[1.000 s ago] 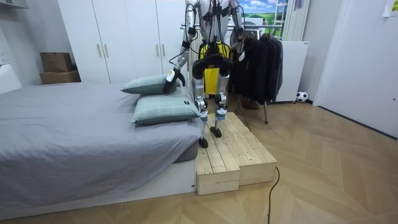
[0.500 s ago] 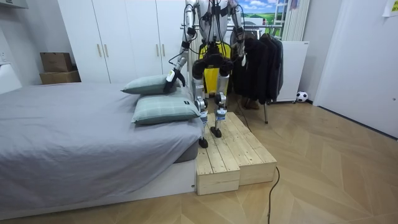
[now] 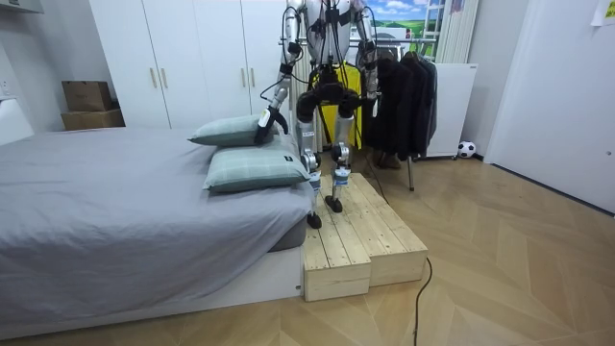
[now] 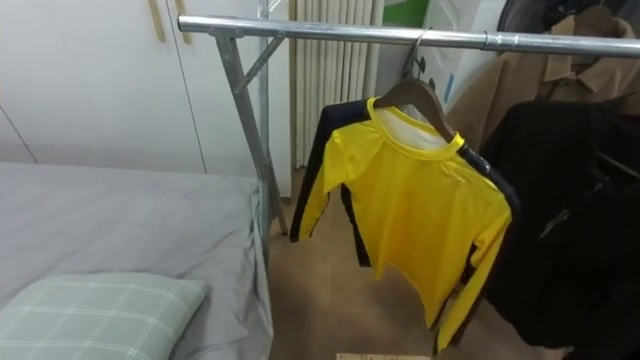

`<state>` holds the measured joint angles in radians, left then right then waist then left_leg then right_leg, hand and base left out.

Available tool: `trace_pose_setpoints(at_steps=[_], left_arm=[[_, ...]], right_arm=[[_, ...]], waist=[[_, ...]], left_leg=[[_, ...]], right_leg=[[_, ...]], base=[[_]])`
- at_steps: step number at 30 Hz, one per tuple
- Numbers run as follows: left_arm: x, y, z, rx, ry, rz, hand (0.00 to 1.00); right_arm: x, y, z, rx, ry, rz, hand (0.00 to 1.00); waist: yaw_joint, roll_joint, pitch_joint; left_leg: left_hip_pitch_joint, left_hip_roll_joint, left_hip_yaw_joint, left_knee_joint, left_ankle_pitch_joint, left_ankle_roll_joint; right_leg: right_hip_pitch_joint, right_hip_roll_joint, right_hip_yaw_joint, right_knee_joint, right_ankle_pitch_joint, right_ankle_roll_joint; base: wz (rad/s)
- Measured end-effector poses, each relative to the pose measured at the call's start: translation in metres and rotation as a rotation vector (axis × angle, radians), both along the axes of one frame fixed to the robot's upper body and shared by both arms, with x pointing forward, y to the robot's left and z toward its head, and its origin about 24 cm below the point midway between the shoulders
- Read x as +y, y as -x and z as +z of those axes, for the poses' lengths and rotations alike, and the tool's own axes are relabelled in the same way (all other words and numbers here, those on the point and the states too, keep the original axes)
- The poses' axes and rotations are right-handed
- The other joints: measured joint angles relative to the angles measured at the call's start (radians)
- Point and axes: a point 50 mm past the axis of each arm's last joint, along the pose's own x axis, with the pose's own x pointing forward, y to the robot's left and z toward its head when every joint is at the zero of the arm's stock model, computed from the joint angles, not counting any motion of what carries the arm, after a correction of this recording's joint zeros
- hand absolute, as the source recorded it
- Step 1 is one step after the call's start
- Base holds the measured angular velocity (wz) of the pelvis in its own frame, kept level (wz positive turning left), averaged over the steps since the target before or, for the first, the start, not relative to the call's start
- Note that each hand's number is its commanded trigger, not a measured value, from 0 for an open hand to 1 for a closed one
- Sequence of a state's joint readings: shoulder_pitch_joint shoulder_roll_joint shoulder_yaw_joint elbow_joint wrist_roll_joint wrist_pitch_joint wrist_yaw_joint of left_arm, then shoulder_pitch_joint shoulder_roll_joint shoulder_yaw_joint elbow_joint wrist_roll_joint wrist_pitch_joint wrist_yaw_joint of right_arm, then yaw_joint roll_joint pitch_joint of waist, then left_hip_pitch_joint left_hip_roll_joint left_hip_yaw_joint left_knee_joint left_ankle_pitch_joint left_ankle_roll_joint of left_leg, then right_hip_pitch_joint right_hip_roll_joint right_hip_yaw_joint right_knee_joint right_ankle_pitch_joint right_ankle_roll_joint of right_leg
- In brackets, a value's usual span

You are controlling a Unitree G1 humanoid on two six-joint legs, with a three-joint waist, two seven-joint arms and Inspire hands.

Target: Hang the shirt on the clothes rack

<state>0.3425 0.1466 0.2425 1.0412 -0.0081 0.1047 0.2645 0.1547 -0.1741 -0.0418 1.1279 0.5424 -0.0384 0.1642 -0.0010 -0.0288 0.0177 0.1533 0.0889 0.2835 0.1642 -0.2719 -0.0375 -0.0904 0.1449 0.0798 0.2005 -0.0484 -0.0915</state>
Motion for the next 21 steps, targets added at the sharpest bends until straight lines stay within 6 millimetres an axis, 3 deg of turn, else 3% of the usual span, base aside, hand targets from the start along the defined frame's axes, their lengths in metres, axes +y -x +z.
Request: trace_pose_setpoints(at_steps=[13, 21], left_arm=[[-0.007, 0.004, -0.006, 0.006, 0.118, 0.055, 0.0], [-0.01, 0.004, -0.008, 0.007, 0.2, 0.051, 0.0]], right_arm=[[0.012, 0.04, -0.008, 0.086, -0.099, -0.054, 0.0], [0.011, 0.041, -0.008, 0.082, -0.11, -0.069, 0.0]], waist=[[-0.025, 0.022, -0.004], [-0.027, 0.041, -0.0044]], left_leg=[[0.0, -0.001, -0.008, 0.0, 0.0, 0.0], [-0.005, -0.002, -0.018, 0.001, 0.0, 0.001]], right_leg=[[0.002, -0.003, -0.006, 0.0, 0.0, 0.0], [0.002, -0.006, -0.012, -0.005, -0.001, 0.002]], base=[[0.0], [0.02]])
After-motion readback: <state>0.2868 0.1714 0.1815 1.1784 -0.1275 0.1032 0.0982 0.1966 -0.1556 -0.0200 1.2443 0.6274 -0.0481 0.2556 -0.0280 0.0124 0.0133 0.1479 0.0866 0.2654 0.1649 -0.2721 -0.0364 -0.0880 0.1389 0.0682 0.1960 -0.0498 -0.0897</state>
